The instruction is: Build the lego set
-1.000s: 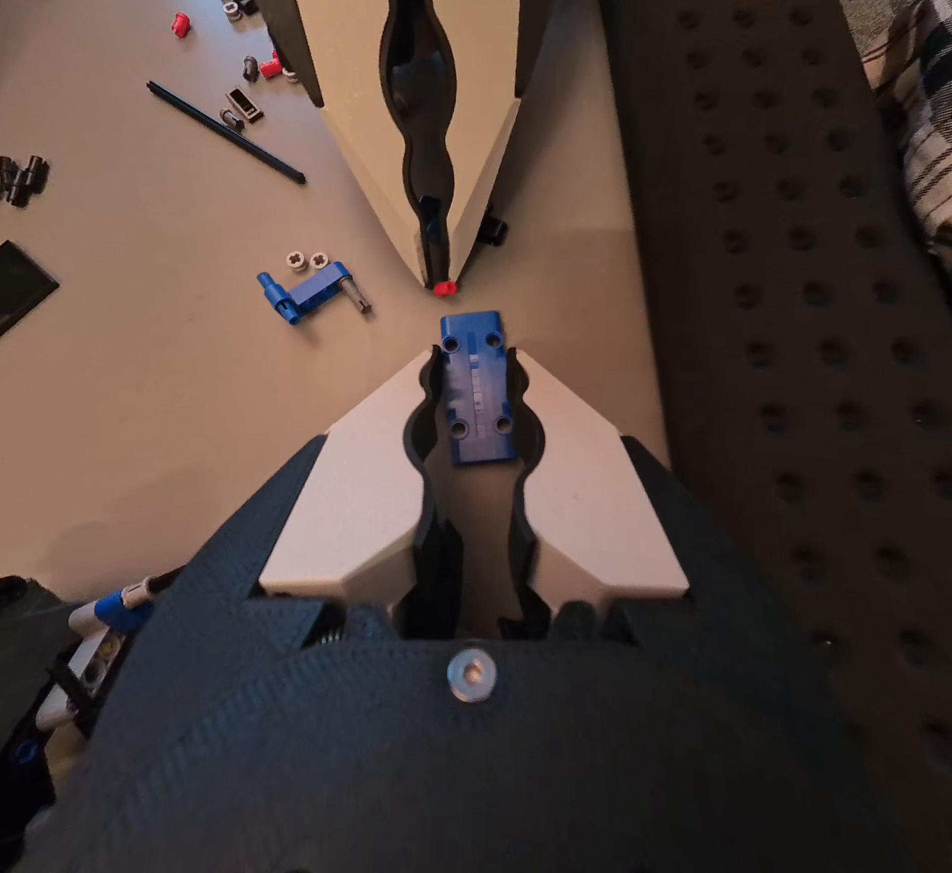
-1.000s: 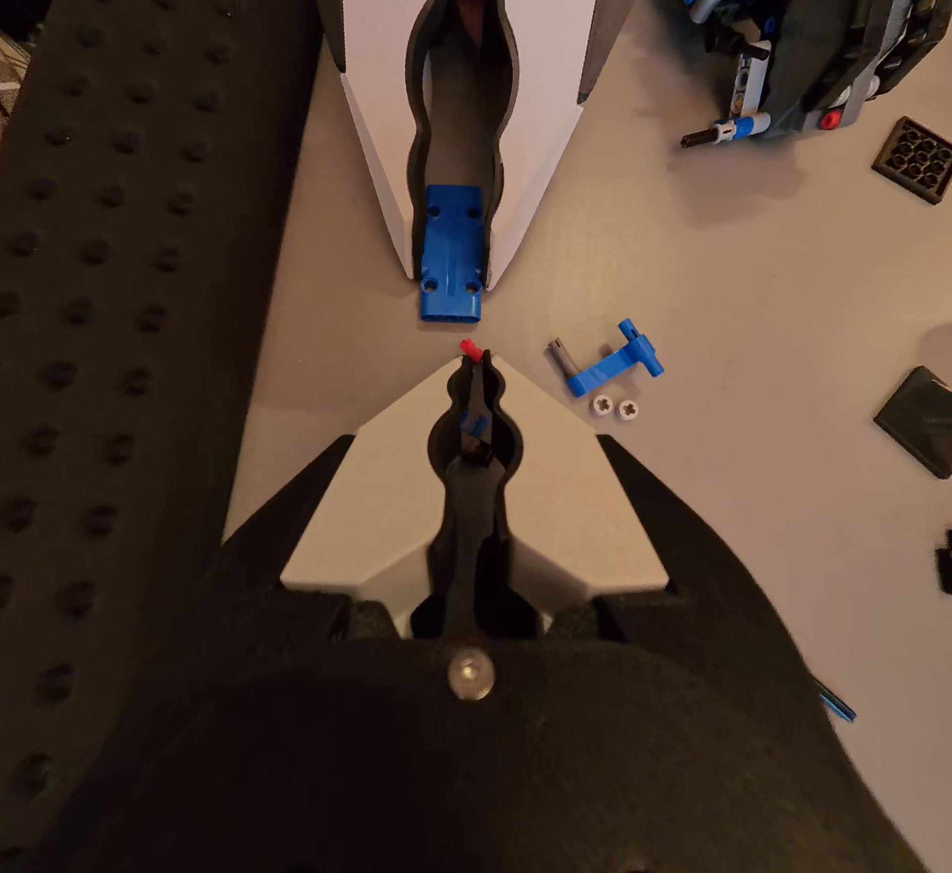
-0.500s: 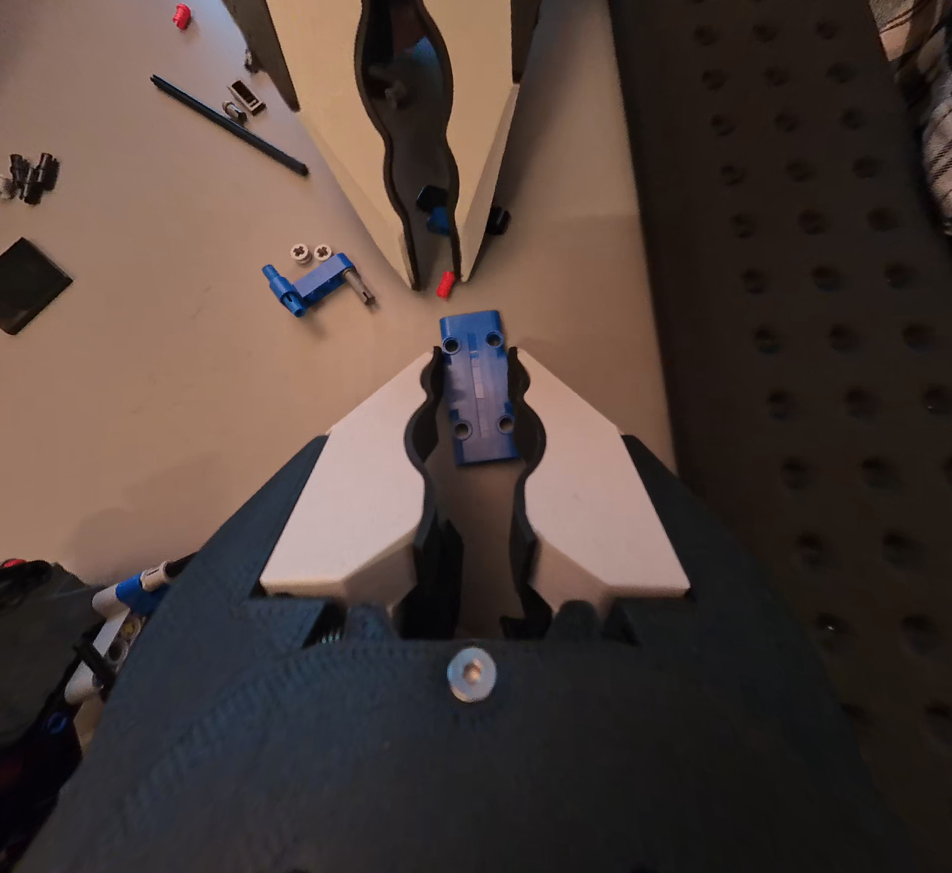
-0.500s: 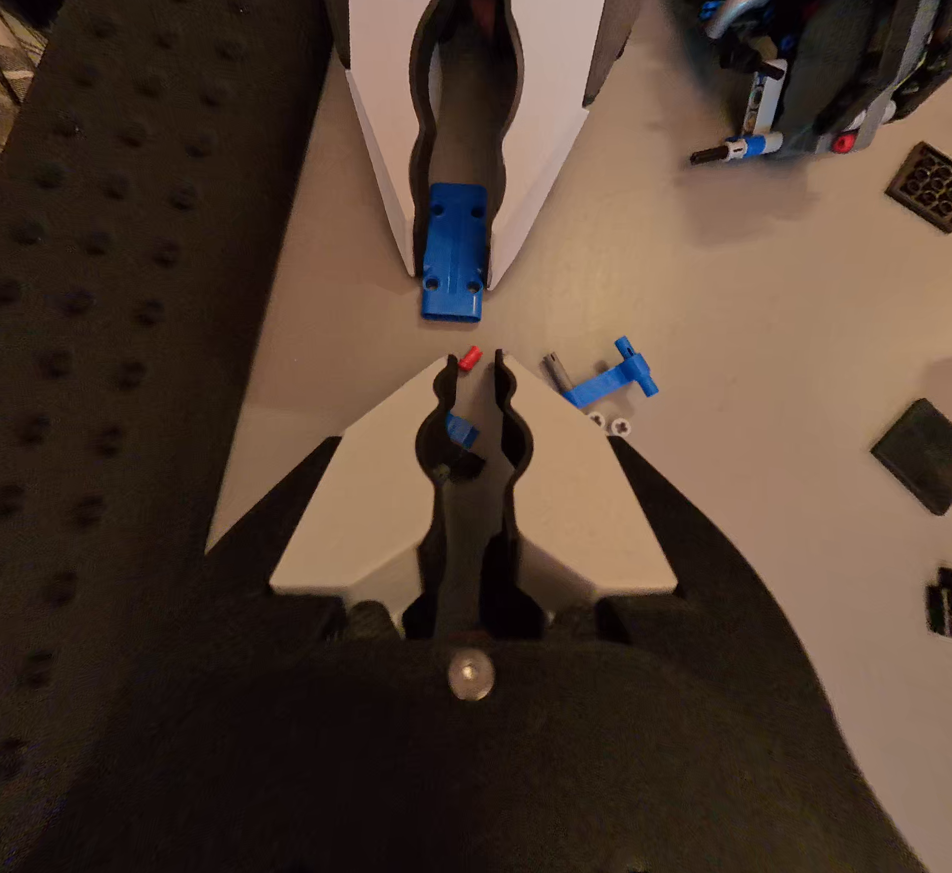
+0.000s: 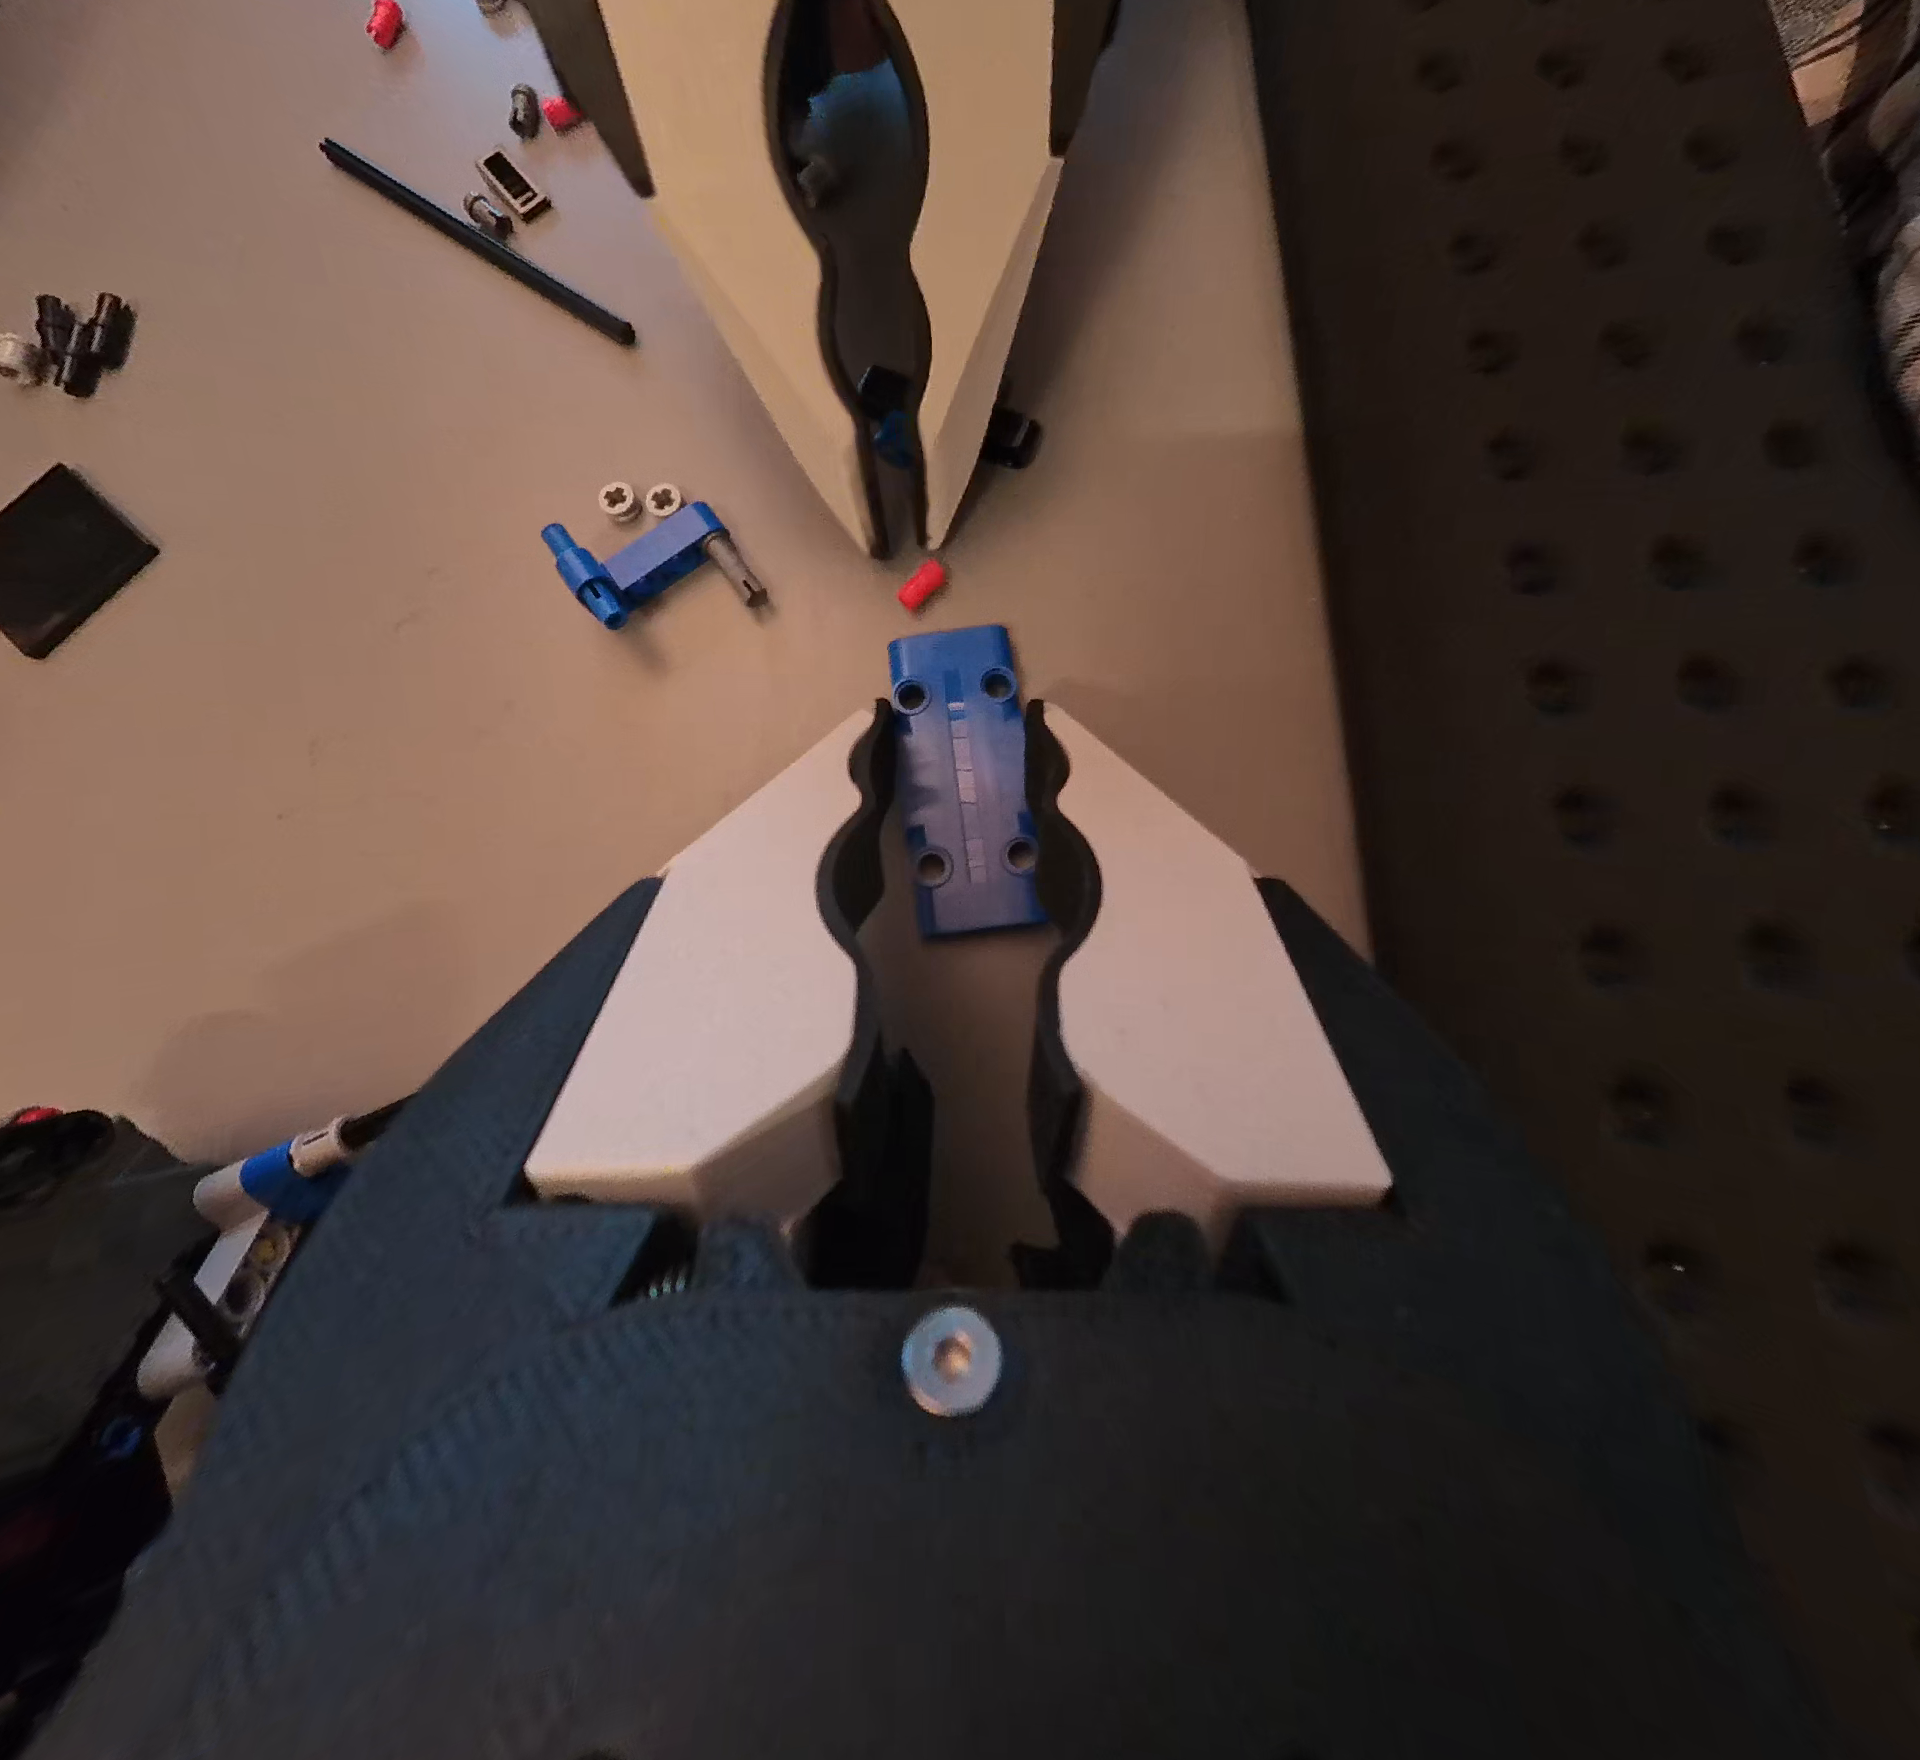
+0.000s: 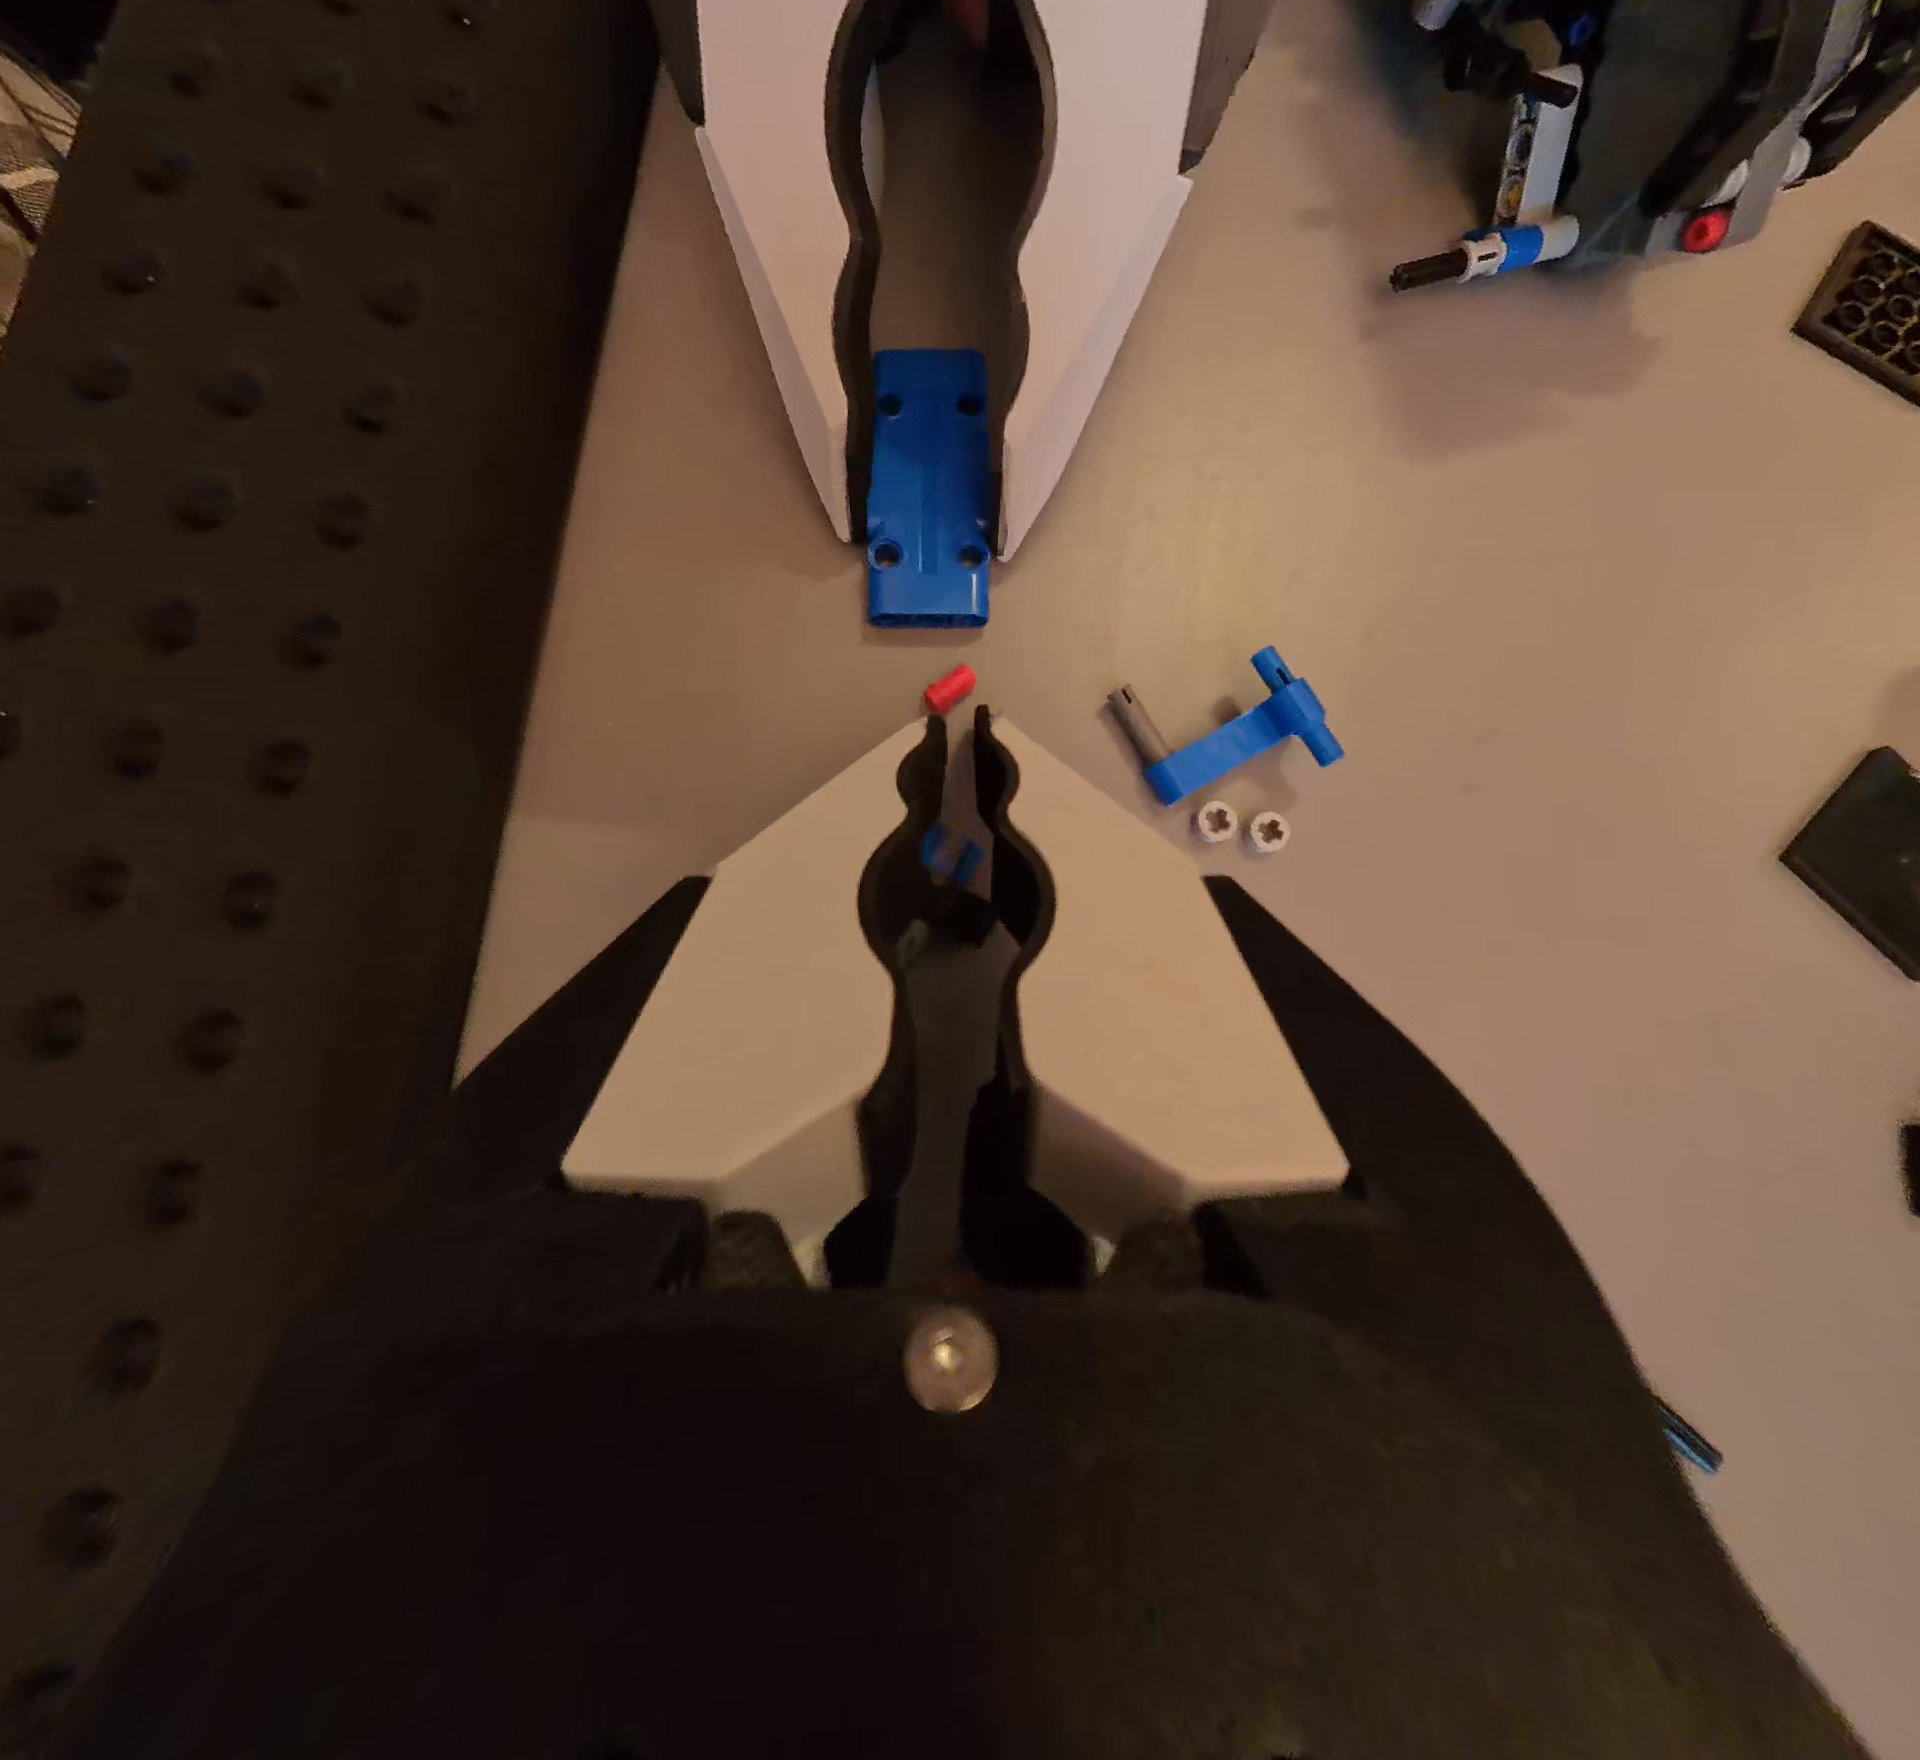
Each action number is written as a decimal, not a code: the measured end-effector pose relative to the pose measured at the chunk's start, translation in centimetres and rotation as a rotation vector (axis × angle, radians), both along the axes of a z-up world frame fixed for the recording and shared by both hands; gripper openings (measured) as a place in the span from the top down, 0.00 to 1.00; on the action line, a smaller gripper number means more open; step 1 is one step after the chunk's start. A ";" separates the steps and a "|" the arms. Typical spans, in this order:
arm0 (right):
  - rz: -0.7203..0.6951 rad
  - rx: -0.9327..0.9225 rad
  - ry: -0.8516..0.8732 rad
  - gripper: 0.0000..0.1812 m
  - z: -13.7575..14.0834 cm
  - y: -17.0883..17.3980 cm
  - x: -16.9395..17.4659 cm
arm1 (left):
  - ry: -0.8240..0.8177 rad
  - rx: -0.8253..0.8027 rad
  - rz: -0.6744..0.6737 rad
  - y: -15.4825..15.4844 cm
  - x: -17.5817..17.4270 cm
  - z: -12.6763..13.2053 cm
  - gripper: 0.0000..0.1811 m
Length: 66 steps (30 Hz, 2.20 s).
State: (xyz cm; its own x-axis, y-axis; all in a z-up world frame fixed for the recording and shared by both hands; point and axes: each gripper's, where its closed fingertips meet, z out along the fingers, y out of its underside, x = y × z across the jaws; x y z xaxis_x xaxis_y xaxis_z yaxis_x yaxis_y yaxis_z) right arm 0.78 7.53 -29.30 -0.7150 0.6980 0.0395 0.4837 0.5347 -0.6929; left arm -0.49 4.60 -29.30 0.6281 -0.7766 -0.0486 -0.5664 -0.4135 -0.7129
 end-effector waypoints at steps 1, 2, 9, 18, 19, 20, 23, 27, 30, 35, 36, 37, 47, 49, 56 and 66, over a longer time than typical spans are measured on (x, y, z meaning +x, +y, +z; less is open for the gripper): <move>-0.002 0.002 0.001 0.98 0.0 -0.1 0.1 | 0.001 0.000 0.001 0.0 0.0 0.0 0.87; -0.009 -0.001 -0.004 0.96 0.0 -0.1 0.1 | 0.001 0.000 0.002 0.0 0.0 0.0 0.87; -0.050 0.008 -0.019 0.96 0.1 -0.5 -0.1 | -0.001 0.002 0.009 0.1 0.1 0.0 0.87; -0.051 -0.011 -0.015 0.93 0.1 -0.3 0.0 | -0.013 0.003 0.010 0.1 0.1 0.0 0.87; -0.048 -0.010 -0.013 0.94 0.1 -0.2 0.0 | -0.015 0.003 0.010 0.1 0.1 0.0 0.87; -0.040 -0.012 -0.012 0.95 0.1 -0.3 0.1 | -0.016 0.003 0.011 0.1 0.1 0.0 0.87; -0.026 -0.019 -0.015 0.98 0.1 -0.5 0.2 | -0.017 0.003 0.012 0.2 0.1 0.0 0.87; -0.027 -0.025 -0.012 0.98 0.1 -0.5 0.3 | -0.017 0.006 0.014 0.2 0.1 0.1 0.87; -0.038 -0.026 -0.017 0.94 0.1 -0.3 0.2 | -0.014 0.011 0.015 0.3 0.1 0.0 0.87; -0.027 -0.029 -0.021 0.98 0.1 -0.5 0.5 | -0.011 0.014 0.018 0.4 0.1 0.0 0.87; -0.030 -0.026 -0.021 0.98 0.1 -0.4 0.5 | -0.010 0.015 0.018 0.4 0.1 0.0 0.87; -0.030 -0.027 -0.022 0.98 0.1 -0.4 0.5 | -0.009 0.015 0.018 0.4 0.1 0.1 0.87; -0.041 -0.042 -0.019 0.97 0.1 -0.6 0.3 | -0.006 0.026 0.037 0.7 0.1 0.1 0.87; -0.045 -0.032 -0.018 0.94 0.1 -0.4 0.3 | -0.005 0.027 0.038 0.8 0.1 0.1 0.87; -0.036 -0.019 -0.017 0.98 0.1 -0.3 0.5 | -0.005 0.026 0.041 0.9 0.1 0.1 0.87; -0.045 0.022 -0.039 0.98 0.0 -0.2 0.5 | 0.016 0.021 0.045 1.1 0.2 0.0 0.87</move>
State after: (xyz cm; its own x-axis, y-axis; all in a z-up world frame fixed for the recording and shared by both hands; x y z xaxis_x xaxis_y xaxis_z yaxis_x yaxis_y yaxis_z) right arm 1.28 7.31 -29.27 -0.6841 0.7289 0.0275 0.5343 0.5264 -0.6614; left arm -0.32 5.74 -29.25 0.6616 -0.7461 -0.0751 -0.5588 -0.4237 -0.7129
